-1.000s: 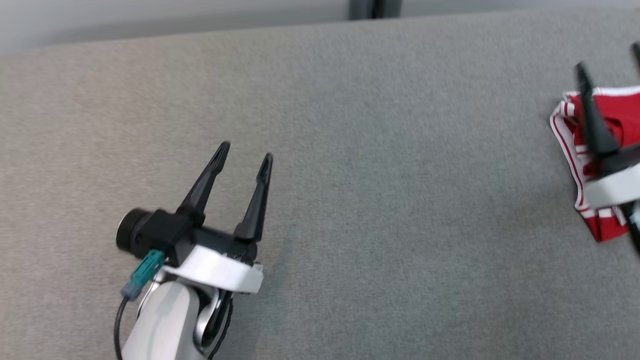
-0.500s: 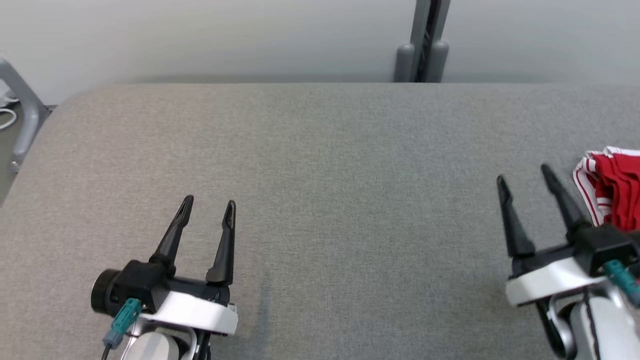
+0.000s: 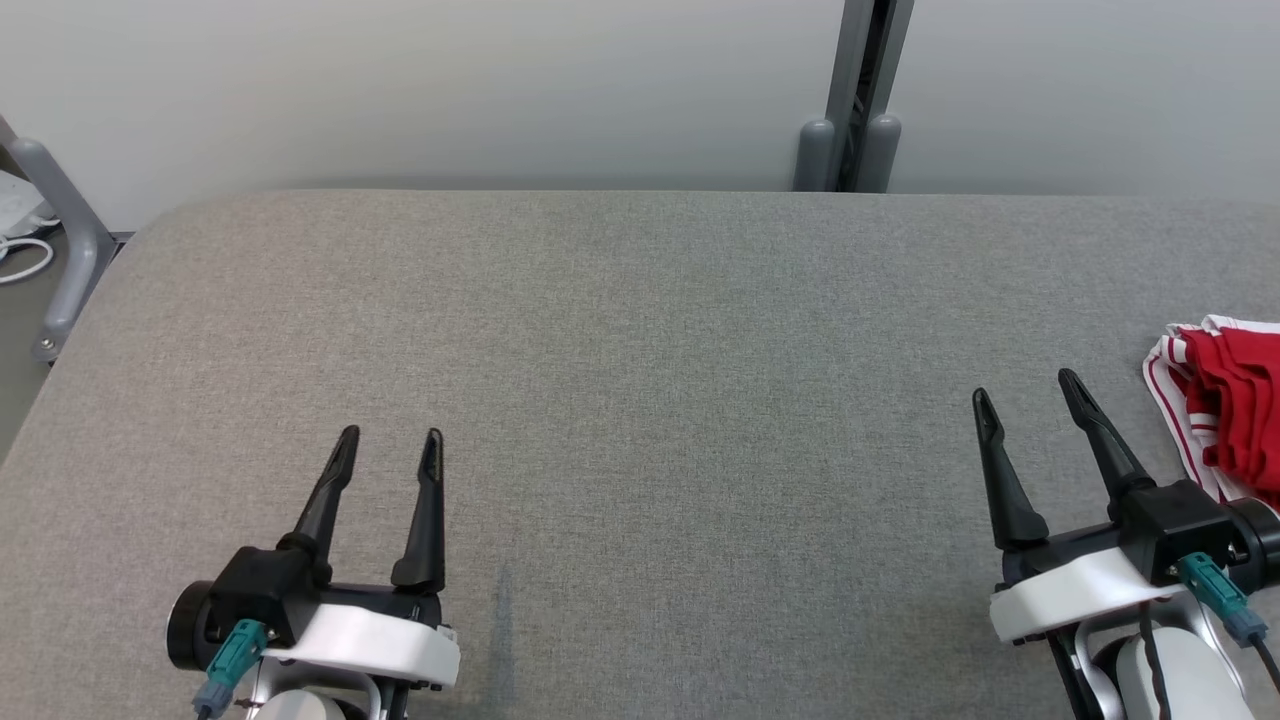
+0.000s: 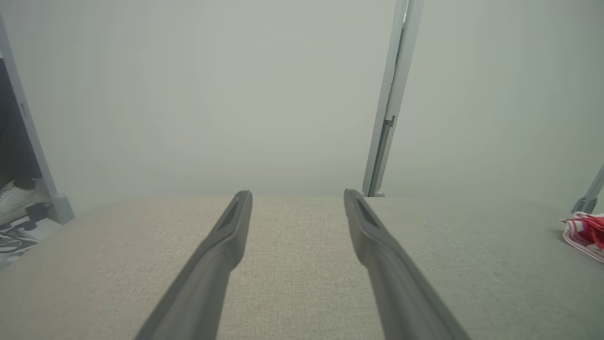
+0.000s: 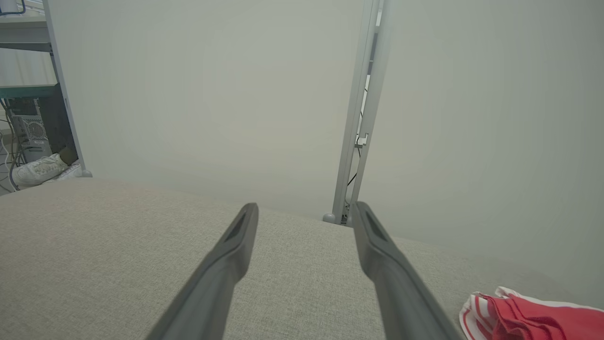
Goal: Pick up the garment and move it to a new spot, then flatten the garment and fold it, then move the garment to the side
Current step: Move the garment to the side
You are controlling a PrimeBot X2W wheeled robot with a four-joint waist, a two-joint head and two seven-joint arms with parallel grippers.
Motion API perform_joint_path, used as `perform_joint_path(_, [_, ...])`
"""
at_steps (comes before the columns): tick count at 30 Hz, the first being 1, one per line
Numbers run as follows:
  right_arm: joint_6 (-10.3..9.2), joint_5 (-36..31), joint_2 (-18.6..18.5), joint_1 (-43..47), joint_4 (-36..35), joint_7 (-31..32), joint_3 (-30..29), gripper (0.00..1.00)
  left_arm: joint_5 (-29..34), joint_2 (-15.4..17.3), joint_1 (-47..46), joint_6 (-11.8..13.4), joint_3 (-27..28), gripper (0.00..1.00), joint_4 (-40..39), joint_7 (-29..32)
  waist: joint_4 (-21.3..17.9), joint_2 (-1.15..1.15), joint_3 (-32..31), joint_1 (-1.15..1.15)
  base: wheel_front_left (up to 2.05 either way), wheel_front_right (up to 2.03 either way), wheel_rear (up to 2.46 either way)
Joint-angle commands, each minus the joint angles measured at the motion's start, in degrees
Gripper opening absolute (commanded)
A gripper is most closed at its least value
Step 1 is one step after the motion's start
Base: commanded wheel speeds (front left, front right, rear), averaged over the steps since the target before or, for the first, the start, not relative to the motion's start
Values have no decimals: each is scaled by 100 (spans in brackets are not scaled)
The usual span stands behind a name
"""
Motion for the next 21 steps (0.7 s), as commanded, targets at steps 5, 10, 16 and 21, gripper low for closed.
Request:
perform_joint_path(5, [-5,5,21,74,3,-42,-4,100,-26,27,-31,95,12,100,-6,-6,-14,0,6,0,0,0,0])
perform_joint_path(10, [-5,121,40,85,-21,-42,-38,100,-65,28,-18,68,36,100,9,-6,-16,0,12,0,0,0,0])
perform_joint_path(16, [-5,592,56,91,71,-42,-83,100,-34,27,-35,43,30,100,104,-5,-25,0,0,0,0,0,0])
perform_joint_path(21, [-5,671,58,78,140,-41,-45,100,-103,29,-30,-45,30,100,181,-5,-43,0,-15,0,0,0,0])
